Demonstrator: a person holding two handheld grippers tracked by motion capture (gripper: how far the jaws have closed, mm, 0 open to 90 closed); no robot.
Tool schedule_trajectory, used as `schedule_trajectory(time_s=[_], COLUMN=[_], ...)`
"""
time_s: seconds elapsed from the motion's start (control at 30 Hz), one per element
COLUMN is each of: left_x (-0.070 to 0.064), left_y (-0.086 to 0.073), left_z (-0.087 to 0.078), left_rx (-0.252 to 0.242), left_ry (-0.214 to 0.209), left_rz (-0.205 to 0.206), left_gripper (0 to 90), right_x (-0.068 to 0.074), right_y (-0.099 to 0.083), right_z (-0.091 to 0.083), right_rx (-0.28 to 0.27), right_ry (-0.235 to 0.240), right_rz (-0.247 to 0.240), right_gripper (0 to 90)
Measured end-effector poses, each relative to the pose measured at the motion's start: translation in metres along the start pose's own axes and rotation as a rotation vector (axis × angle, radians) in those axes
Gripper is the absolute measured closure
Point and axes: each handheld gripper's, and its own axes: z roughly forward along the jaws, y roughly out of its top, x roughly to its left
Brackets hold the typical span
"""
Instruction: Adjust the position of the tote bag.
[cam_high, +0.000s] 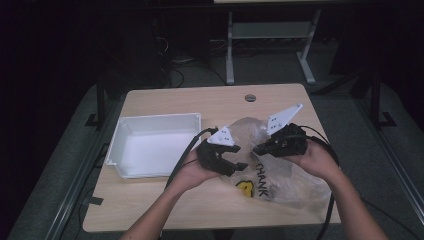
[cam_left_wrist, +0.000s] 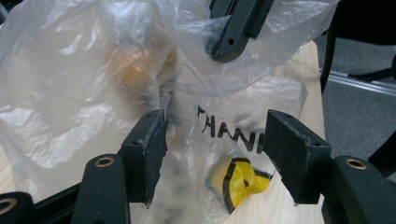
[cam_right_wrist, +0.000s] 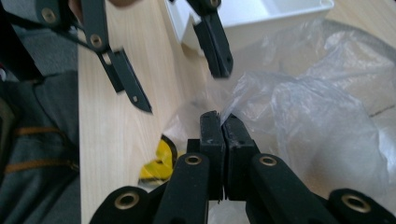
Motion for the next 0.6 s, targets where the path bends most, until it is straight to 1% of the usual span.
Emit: schedule_trajectory(time_s=[0.03, 0.1, 0.13, 0.2, 0.27, 0.33, 0.37, 0.47, 0.5, 0.53, 0.6], left_x=[0.000, -0.001, -0.002, -0.003, -0.003, -0.002, -0.001, 0.001, 0.002, 0.002, 0.002], left_y=[0.000, -0.001, -0.001, -0.002, -0.001, 0.000, 0.001, 0.003, 0.003, 0.003, 0.004], left_z=[0.001, 0.002, 0.003, 0.004, 0.004, 0.003, 0.001, 0.000, -0.001, -0.001, -0.001], left_rx=[-0.002, -0.007, -0.007, -0.012, -0.018, -0.026, -0.019, -0.019, -0.025, -0.030, -0.022], left_ry=[-0.006, -0.009, -0.011, -0.007, 0.000, 0.007, 0.013, 0.024, 0.022, 0.009, 0.004], left_rz=[-0.005, -0.005, -0.004, -0.007, -0.010, -0.015, -0.007, -0.005, -0.007, -0.016, -0.017], left_gripper=[38.5, 38.5, 38.4, 38.3, 38.3, 38.8, 39.6, 40.4, 40.5, 40.7, 41.3], right_x=[0.001, 0.000, 0.000, 0.000, 0.001, 0.002, 0.002, 0.004, 0.005, 0.006, 0.010], right_y=[0.001, 0.003, 0.005, 0.007, 0.009, 0.009, 0.008, 0.004, 0.002, 0.000, -0.005], right_z=[0.000, 0.000, 0.001, 0.002, 0.003, 0.005, 0.005, 0.005, 0.004, 0.004, 0.003], right_rx=[-0.003, -0.003, -0.006, -0.005, -0.009, -0.002, -0.002, -0.013, -0.018, -0.018, -0.010], right_ry=[-0.001, -0.005, -0.003, 0.002, 0.010, 0.016, 0.020, 0.029, 0.030, 0.028, 0.024], right_rz=[0.008, -0.009, -0.007, -0.010, -0.024, -0.032, -0.032, -0.035, -0.031, -0.036, -0.032], right_gripper=[87.8, 87.9, 87.9, 87.9, 87.9, 87.5, 87.3, 86.1, 86.1, 86.2, 86.3])
